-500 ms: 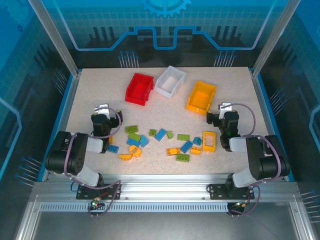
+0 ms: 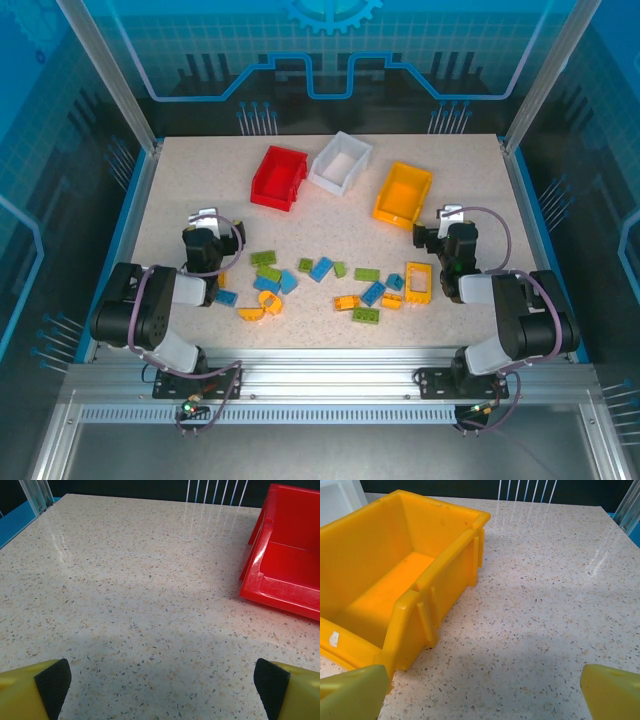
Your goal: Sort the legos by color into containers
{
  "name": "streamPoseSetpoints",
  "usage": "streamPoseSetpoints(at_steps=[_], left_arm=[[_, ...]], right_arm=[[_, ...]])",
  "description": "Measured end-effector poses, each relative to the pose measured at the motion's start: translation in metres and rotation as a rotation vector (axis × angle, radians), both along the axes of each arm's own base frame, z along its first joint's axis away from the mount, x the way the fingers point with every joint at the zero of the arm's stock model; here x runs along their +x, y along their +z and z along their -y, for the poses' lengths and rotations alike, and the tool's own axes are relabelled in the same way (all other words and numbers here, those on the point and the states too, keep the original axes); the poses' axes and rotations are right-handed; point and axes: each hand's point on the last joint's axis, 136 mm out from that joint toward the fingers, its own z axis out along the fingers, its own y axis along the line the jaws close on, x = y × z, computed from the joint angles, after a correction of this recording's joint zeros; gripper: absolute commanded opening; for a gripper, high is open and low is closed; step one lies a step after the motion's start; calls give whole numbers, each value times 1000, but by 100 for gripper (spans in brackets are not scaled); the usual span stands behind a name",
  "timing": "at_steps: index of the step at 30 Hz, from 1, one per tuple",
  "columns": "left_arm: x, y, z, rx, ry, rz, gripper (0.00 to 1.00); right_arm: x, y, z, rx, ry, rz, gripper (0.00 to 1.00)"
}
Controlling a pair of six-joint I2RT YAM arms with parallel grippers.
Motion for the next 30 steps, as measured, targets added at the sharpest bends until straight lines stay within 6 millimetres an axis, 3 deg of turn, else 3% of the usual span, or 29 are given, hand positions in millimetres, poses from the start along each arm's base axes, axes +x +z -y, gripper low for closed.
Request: streamPoseSetpoints(at_steps=[9, 11, 13, 15, 16, 18, 20, 22, 24, 25, 27, 30], left_arm=[[-1, 1, 2, 1, -6, 5, 99], [-7, 11, 7, 26, -13, 25, 99], [-18, 36, 23, 56, -50, 76, 99], [-31, 83, 44, 56, -103, 182, 99], [-40, 113, 51, 46, -122, 250, 99], [-59, 175, 59, 15, -142, 381, 99], [-81, 239, 68, -24, -177, 492, 99], [-103, 290, 79, -98, -228, 548, 99], [-120, 327, 85, -206, -271, 530, 99], [-129, 344, 87, -272, -290, 506, 99], [-145, 360, 92, -372, -342, 460, 99], [-160, 348, 105, -496, -411, 339, 99]], right_arm=[[0, 0, 0, 0, -2, 0, 100], [-2, 1, 1, -2, -6, -6, 100], [-8, 10, 6, -13, -36, -16, 100], [-16, 37, 9, -19, -62, 10, 100], [-20, 63, 9, -14, -74, 53, 100], [-32, 135, 6, 14, -77, 184, 100], [-53, 222, 0, 87, -65, 329, 100], [-81, 304, -2, 214, -51, 449, 100], [-110, 360, -4, 353, -26, 522, 100], [-122, 375, -9, 412, 8, 536, 99], [-133, 376, -22, 488, 79, 489, 96], [-123, 328, -48, 561, 125, 242, 84]])
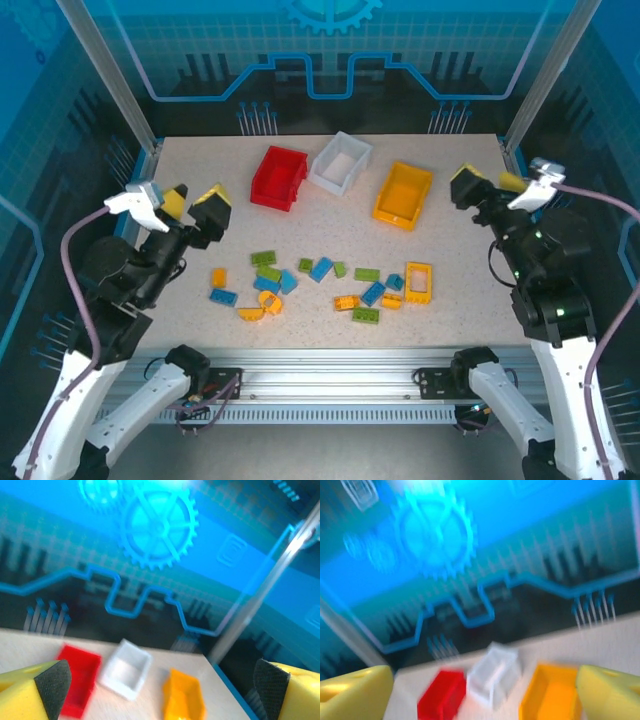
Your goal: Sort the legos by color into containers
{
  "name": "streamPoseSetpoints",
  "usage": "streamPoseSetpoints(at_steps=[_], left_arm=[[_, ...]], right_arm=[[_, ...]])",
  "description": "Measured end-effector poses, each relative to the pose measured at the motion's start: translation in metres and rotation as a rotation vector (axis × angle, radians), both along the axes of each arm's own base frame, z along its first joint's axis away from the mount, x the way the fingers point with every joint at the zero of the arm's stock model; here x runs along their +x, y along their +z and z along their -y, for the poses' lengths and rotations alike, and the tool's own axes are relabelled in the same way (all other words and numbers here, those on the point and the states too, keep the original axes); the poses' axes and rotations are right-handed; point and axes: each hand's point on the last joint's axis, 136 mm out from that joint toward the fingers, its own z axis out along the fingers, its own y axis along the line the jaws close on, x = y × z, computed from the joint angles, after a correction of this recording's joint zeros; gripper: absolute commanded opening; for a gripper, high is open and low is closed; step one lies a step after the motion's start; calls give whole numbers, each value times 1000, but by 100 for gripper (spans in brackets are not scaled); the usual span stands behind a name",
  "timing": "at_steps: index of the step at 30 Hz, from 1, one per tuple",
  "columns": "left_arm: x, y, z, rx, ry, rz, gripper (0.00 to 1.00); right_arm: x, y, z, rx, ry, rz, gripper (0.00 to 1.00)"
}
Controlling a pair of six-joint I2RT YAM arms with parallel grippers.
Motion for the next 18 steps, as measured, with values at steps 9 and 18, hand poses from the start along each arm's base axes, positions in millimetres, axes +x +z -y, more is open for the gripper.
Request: streamPoseSetpoints(at_steps=[9, 18], left_arm=[[14, -130, 31, 60, -91, -576, 96], [48, -160, 47, 154, -103, -685, 94]], right_arm=[[12, -128, -102, -143, 231, -534, 78], [106, -185, -149, -183, 165, -721, 71]])
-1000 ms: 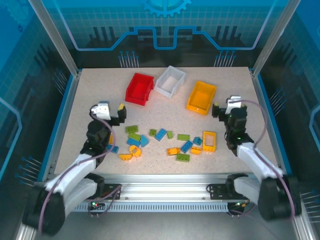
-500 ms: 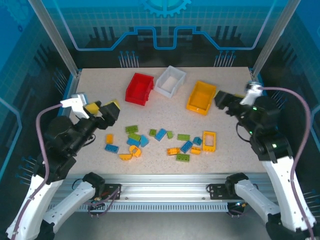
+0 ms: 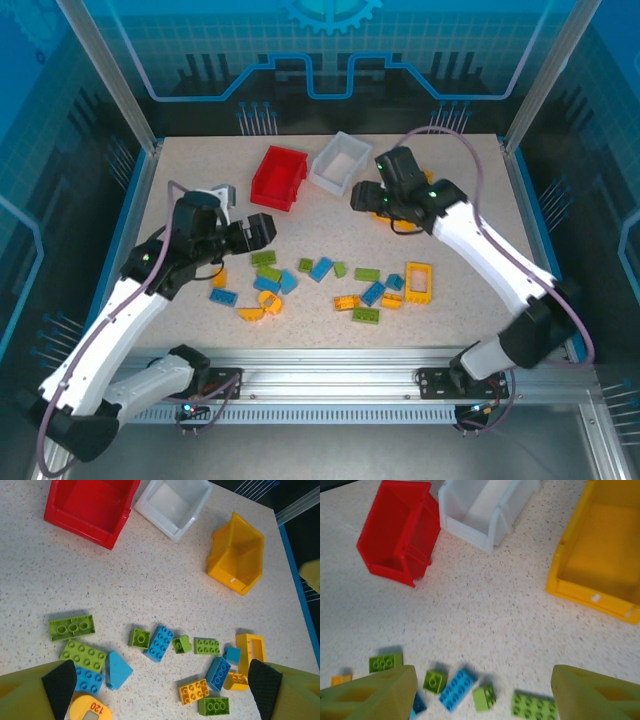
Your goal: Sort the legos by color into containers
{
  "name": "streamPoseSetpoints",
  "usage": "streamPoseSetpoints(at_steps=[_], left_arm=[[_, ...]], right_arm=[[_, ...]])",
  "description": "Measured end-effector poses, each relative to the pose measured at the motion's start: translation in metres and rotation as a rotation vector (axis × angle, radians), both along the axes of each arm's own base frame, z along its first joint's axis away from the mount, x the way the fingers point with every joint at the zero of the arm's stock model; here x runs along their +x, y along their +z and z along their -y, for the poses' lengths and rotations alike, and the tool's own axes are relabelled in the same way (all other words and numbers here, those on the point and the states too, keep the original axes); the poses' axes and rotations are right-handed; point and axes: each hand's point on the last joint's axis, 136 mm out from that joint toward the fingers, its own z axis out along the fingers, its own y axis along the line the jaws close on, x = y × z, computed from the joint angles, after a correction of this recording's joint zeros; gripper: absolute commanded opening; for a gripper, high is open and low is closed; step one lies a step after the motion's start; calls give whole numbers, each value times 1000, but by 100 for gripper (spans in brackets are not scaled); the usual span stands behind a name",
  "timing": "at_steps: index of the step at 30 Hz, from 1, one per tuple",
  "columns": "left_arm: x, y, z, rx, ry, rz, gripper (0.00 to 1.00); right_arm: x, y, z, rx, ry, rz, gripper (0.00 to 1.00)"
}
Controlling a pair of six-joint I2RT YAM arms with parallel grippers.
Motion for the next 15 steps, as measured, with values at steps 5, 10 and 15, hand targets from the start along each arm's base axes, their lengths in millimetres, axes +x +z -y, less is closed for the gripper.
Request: streamPoseSetpoints(at_steps=[5, 10, 15], left_arm=[[27, -3, 12, 23, -30, 45, 93], [53, -9, 23, 42, -48, 64, 91], [67, -15, 29, 61, -65, 78, 87]], right_arm=[[54, -37, 2, 31, -90, -67, 71], [113, -60, 4, 80, -160, -88, 71], [165, -80, -10, 98, -168, -79, 68]])
